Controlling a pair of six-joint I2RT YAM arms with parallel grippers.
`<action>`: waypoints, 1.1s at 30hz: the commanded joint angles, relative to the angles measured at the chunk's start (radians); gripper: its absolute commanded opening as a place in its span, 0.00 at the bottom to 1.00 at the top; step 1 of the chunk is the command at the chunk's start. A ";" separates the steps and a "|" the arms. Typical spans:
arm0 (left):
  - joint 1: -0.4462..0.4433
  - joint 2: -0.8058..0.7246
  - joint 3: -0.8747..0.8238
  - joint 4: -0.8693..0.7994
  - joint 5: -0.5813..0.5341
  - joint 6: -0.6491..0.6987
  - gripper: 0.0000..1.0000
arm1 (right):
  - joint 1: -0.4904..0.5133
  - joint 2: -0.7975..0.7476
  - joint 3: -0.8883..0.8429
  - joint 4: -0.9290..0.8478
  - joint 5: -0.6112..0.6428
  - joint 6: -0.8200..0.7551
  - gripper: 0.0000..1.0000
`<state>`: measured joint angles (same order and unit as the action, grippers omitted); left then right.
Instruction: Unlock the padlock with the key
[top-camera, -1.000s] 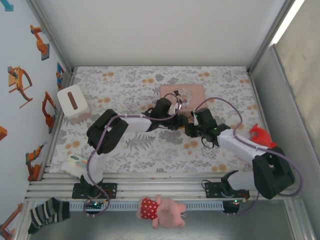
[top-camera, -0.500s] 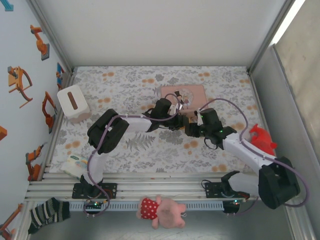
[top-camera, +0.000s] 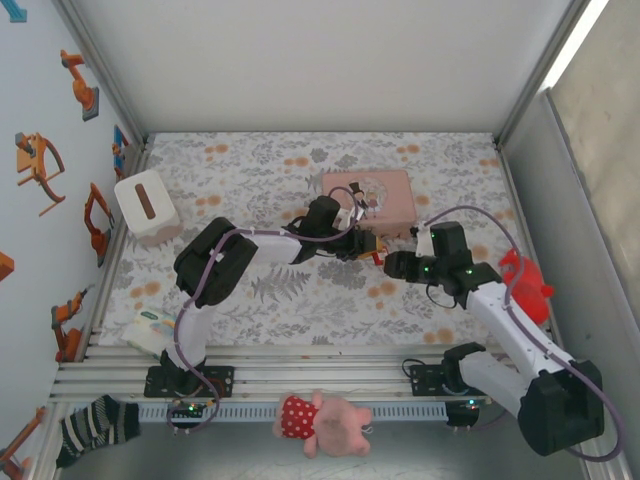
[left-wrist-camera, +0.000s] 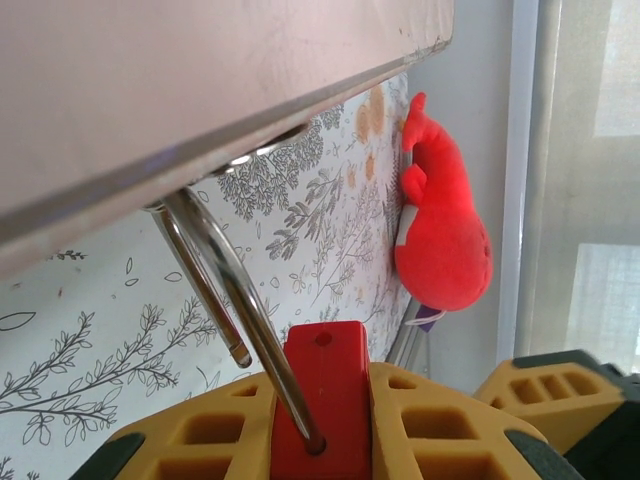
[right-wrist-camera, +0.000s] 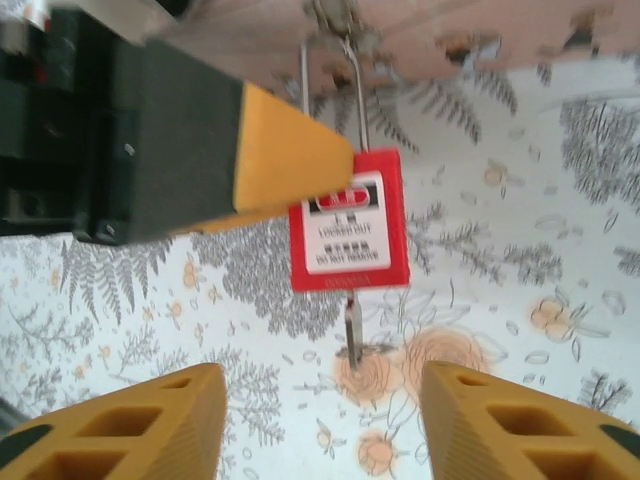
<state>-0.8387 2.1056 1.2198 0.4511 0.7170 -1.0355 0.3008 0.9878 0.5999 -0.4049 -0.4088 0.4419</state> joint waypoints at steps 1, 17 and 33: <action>-0.002 0.017 -0.009 0.004 0.144 -0.082 0.00 | -0.012 0.027 -0.026 -0.020 -0.087 0.007 0.46; -0.002 0.019 0.007 0.041 0.157 -0.118 0.00 | -0.013 0.150 0.008 0.091 -0.031 -0.060 0.26; 0.001 0.026 0.017 0.070 0.164 -0.142 0.00 | -0.007 0.129 0.054 -0.012 0.141 -0.158 0.00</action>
<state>-0.8318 2.1170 1.2243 0.5110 0.7509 -1.1179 0.2996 1.1591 0.6224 -0.3325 -0.3939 0.3393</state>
